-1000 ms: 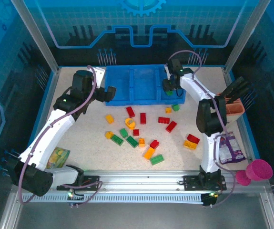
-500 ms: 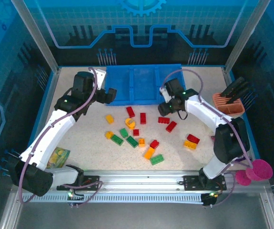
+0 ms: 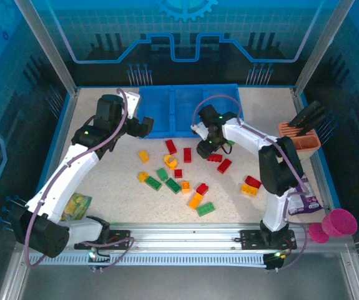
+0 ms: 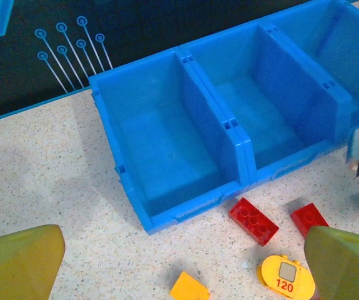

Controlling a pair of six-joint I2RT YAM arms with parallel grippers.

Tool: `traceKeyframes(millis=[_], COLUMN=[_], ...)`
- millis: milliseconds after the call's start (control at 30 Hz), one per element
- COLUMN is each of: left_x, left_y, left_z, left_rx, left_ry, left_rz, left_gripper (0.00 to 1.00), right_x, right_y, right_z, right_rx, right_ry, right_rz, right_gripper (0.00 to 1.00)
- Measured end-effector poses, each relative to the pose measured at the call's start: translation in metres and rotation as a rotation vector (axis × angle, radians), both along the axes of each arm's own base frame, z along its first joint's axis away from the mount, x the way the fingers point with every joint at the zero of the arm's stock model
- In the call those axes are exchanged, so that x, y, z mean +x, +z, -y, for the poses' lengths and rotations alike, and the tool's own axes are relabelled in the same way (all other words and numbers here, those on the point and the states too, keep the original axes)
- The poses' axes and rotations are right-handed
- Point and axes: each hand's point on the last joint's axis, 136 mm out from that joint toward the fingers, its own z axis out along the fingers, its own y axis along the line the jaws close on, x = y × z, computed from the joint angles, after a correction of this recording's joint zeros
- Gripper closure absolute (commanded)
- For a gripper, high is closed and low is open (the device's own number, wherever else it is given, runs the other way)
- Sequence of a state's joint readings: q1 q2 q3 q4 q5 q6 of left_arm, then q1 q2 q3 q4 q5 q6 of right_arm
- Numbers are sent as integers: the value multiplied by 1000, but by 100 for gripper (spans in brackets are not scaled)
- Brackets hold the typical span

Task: Sort the legos into containers by color
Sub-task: Pick up the lego from the center of the table.

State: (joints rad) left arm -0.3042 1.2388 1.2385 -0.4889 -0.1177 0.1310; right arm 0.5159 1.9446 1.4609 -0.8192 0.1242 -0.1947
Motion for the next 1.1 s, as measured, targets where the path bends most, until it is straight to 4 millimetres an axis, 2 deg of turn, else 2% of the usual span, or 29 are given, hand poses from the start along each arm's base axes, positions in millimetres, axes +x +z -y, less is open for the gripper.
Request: traceKeyframes(millis=[133,333,467,667,833,900,967,1033,1100], left_x=[-1,-2,-2,-2,-1,0,2,1,-2], left_y=[2,1,0,0,-1,-2,-4,-9,-15], left_z=[0,-1,-1,-2,-6,-12,-21,-30,-37], left_rx=[-2,1,1,4,16,19,22,26,23], left_ry=[0,-1,-1,5,28,67,129,189,236], left_rz=[6,4,3,4,5,5,4,-2,-16], left_gripper=[1,1,1,1,1,1,1,0,1], right_x=[-5,-5,-7,-10,-10,-10,-8,1,19], right_y=[-12,-17,-23,-29,-26,-19,-3,27,64], right_z=[6,12,15,20,20,17,11,-1,-16], right_rx=[-49,-87,-109,-138,-134,-110,-59,19,110], right_ry=[24,40,47,58,44,27,3,-24,-47], right_rz=[-35,-37,-53,-73,-68,-59,-33,29,119], right_gripper=[40,47,55,79,83,84,84,84,84])
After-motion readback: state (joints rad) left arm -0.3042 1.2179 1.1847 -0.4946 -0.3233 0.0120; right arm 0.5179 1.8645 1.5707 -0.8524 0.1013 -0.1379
